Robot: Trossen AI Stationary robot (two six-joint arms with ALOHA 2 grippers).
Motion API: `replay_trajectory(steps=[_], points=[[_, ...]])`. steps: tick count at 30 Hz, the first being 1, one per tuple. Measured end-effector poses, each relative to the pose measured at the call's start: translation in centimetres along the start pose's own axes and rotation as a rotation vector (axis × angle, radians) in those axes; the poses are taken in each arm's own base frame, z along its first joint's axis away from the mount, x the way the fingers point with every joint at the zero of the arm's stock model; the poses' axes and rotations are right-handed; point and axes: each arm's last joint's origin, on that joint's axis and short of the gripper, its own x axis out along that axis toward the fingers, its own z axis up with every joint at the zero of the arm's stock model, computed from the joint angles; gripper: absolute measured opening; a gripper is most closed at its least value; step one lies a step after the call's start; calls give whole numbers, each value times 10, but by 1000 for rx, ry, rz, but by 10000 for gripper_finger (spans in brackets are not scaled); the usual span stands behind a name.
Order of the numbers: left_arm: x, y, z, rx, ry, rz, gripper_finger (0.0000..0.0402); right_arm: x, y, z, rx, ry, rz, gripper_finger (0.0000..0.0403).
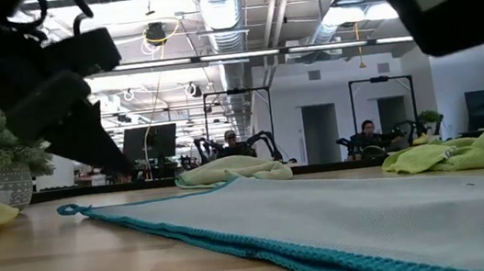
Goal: Fold microfiber towels
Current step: Fold the blue microfiber cloth
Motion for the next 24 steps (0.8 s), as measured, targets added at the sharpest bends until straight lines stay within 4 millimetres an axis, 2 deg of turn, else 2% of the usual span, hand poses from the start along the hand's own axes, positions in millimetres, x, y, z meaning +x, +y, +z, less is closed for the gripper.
replay_trajectory(steps=[3, 10, 14, 18, 20, 24], points=[[5, 5, -4, -12, 3, -6, 74, 1, -2, 0, 13, 11, 57, 85], [13, 20, -22, -12, 67, 19, 74, 27, 1, -16, -10, 25, 184, 27], [14, 25, -26, 2, 41, 70, 74, 32, -2, -18, -5, 23, 196, 7], [11, 26, -20, 29, 13, 155, 74, 29, -2, -11, -32, -39, 207, 13], [7, 25, -13, 33, -3, 194, 74, 19, 2, -1, -59, -80, 206, 21], [1, 13, 5, -3, -87, 192, 74, -2, -3, 12, 56, -95, 31, 23]])
